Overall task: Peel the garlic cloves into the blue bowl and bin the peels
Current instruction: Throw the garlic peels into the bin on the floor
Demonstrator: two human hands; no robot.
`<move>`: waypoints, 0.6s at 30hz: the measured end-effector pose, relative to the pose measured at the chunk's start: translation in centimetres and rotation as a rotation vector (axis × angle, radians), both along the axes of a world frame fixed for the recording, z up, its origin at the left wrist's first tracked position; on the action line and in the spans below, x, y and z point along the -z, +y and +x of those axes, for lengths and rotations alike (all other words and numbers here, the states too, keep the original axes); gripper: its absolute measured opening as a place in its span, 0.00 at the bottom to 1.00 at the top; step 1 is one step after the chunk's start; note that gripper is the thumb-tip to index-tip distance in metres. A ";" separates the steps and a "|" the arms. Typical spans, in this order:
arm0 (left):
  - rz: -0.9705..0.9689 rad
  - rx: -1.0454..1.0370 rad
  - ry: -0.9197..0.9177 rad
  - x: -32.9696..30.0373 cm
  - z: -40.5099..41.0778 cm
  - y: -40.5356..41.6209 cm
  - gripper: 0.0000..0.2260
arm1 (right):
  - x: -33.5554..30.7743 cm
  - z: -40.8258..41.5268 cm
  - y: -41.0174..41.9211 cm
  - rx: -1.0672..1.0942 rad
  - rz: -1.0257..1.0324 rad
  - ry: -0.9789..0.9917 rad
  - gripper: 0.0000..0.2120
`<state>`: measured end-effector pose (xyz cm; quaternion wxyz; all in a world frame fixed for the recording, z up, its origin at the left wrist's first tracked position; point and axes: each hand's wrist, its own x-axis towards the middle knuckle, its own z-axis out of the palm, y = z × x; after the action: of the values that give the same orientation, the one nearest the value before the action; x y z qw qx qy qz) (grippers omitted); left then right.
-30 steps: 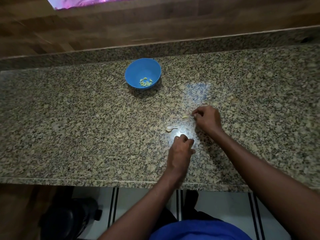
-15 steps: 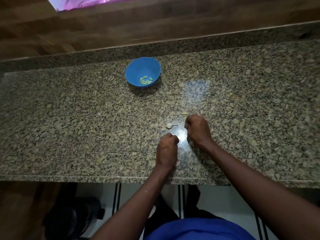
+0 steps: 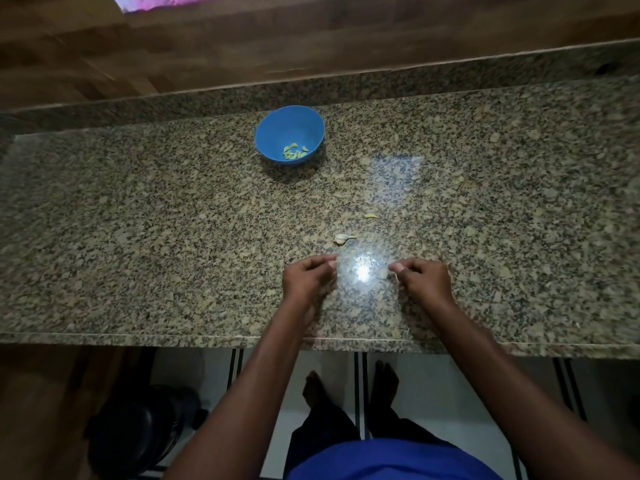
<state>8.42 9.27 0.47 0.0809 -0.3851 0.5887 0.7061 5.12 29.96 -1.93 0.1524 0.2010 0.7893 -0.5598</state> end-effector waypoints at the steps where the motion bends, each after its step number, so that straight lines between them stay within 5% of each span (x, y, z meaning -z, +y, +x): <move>1: 0.074 -0.032 -0.005 -0.3 0.3 -0.6 0.06 | -0.2 0.3 -0.6 0.014 -0.080 -0.032 0.04; 8: 0.389 -0.198 0.118 -1.6 4.1 -5.1 0.07 | -2.5 2.2 -7.9 -0.052 -0.426 -0.082 0.05; 18: 0.483 -0.571 0.335 -4.5 17.9 -21.1 0.08 | -6.9 11.9 -28.4 -0.466 -0.559 -0.147 0.03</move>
<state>26.30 -11.81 5.01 -0.1275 -0.3827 0.2806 0.8709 17.02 1.56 4.98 0.3811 0.0059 0.6173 -0.6882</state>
